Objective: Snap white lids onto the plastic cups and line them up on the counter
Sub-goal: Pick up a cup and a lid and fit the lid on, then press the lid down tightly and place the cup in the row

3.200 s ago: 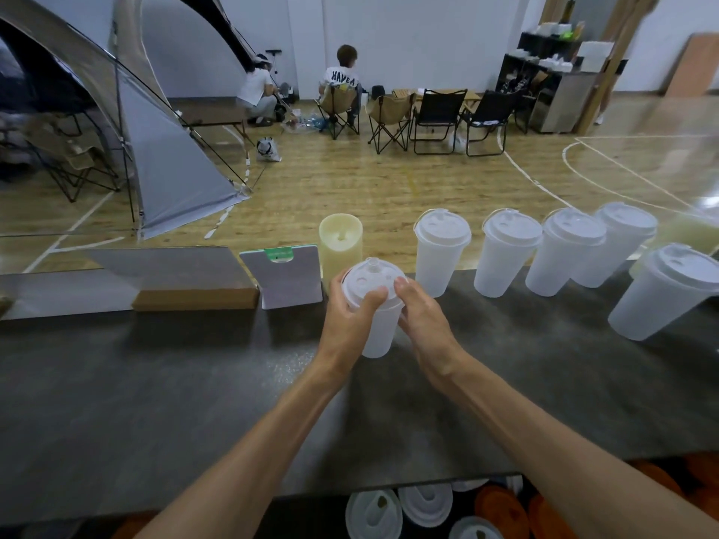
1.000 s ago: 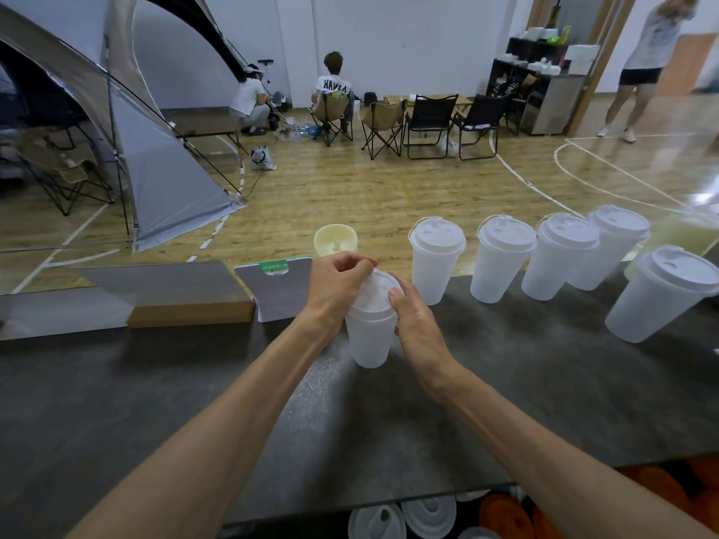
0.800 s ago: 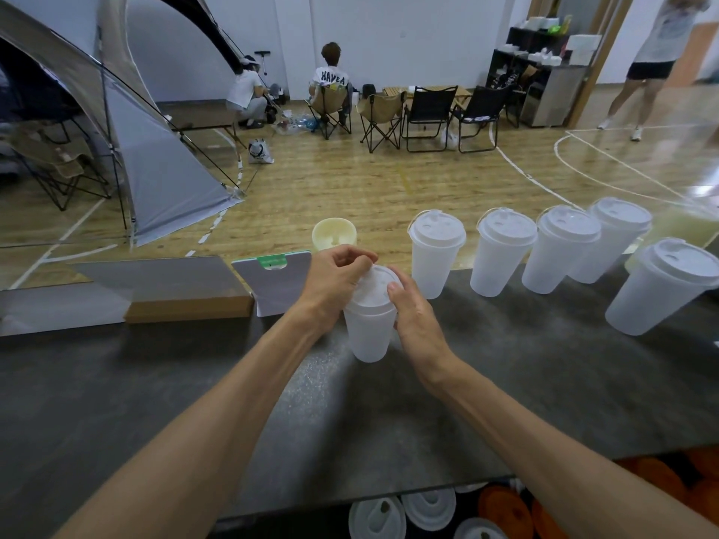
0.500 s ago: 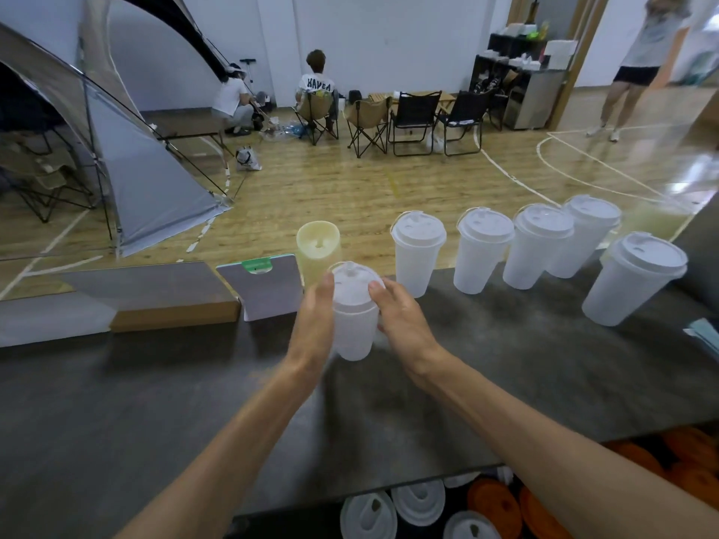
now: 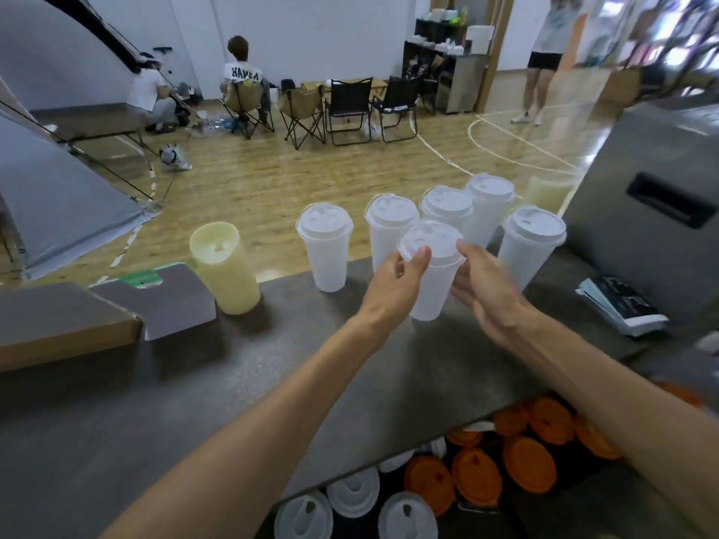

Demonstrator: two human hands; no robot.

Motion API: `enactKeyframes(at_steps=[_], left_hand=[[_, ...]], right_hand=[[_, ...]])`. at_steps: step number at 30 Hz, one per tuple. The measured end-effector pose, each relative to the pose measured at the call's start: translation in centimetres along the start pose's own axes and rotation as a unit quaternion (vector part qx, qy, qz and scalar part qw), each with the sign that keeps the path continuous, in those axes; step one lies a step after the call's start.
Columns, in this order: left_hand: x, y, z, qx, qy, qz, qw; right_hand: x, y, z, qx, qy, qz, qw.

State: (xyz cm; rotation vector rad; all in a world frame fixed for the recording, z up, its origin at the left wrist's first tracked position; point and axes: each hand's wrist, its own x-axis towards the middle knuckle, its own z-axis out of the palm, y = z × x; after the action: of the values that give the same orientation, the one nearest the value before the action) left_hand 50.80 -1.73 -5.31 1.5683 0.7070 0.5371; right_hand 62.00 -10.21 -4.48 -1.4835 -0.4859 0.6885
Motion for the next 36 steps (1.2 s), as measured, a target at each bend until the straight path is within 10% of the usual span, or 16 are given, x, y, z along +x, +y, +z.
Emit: enactKeyframes(at_steps=[25, 36], left_hand=[[1.9, -0.6, 4.6, 0.053, 0.030, -0.017, 0.998], [-10.8, -2.2, -16.5, 0.130, 0.282, -0.014, 0.950]], right_hand=[[0.8, 2.0, -5.4, -0.021, 0.142, 0.092, 0.985], [-7.4, 3.0, 19.6, -0.069, -0.162, 0.081, 0.981]])
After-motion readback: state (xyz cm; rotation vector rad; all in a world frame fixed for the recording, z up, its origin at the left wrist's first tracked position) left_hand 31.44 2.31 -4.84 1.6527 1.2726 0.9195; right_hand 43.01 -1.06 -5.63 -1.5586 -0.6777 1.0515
